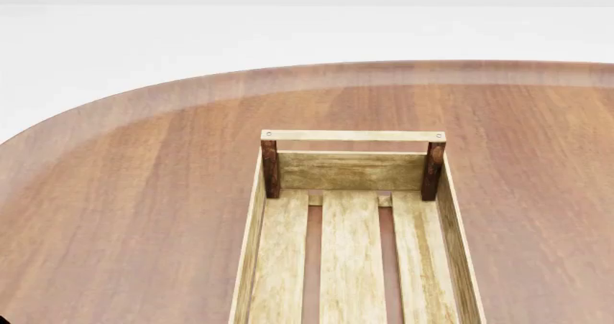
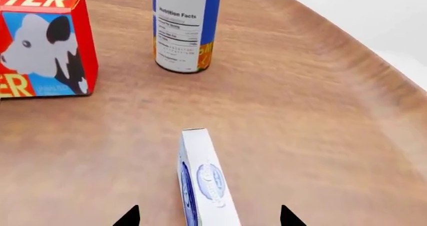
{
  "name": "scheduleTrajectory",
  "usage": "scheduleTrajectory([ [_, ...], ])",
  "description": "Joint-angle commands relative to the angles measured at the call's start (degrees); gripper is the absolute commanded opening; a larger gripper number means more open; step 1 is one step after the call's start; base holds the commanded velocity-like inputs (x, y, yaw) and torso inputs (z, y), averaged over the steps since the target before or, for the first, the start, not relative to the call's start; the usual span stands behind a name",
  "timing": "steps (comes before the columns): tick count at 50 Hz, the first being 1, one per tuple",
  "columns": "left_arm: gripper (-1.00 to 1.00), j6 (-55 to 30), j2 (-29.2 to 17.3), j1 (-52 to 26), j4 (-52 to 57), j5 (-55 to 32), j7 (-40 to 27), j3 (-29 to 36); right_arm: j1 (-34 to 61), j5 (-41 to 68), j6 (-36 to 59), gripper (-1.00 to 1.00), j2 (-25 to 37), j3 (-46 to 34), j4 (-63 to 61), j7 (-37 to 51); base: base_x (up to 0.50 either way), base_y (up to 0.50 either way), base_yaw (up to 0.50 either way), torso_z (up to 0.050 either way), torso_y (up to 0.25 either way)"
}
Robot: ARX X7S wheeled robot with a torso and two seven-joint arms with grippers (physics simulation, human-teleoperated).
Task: Pick up the cream cheese and put it in the tray.
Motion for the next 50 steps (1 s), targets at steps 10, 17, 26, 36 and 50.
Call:
scheduleTrajectory([
  [10,1.00,-0.19,-0.09,-0.04,-0.08,0.22,-0.27,0.11,0.19,1.92,0.32,1.00,0.29,1.13,0.95,-2.39,0.00,0.00,0.00,0.000,0.000],
  [17,1.00,-0.15,-0.13,-0.10,-0.14,0.20,-0.38,0.12,-0.08,2.68,-0.28,-1.00,0.05,1.48,0.36,-3.83,0.00,0.00,0.00,0.000,0.000],
  [26,1.00,-0.20,-0.22,-0.17,-0.21,0.24,-0.55,0.09,-1.13,3.80,-0.37,-1.00,-0.78,1.65,-2.57,-5.70,0.00,0.00,0.00,0.000,0.000],
  [36,1.00,-0.06,-0.27,-0.04,-0.07,0.29,-0.78,0.01,-5.39,2.33,0.01,-1.00,-2.14,0.54,-12.85,-2.86,0.00,0.00,0.00,0.000,0.000],
  [50,1.00,0.10,-0.33,-0.11,-0.24,0.21,-0.86,-0.01,-11.36,1.86,3.62,-1.00,-3.47,-1.39,-28.43,-0.60,0.00,0.00,0.00,0.000,0.000],
])
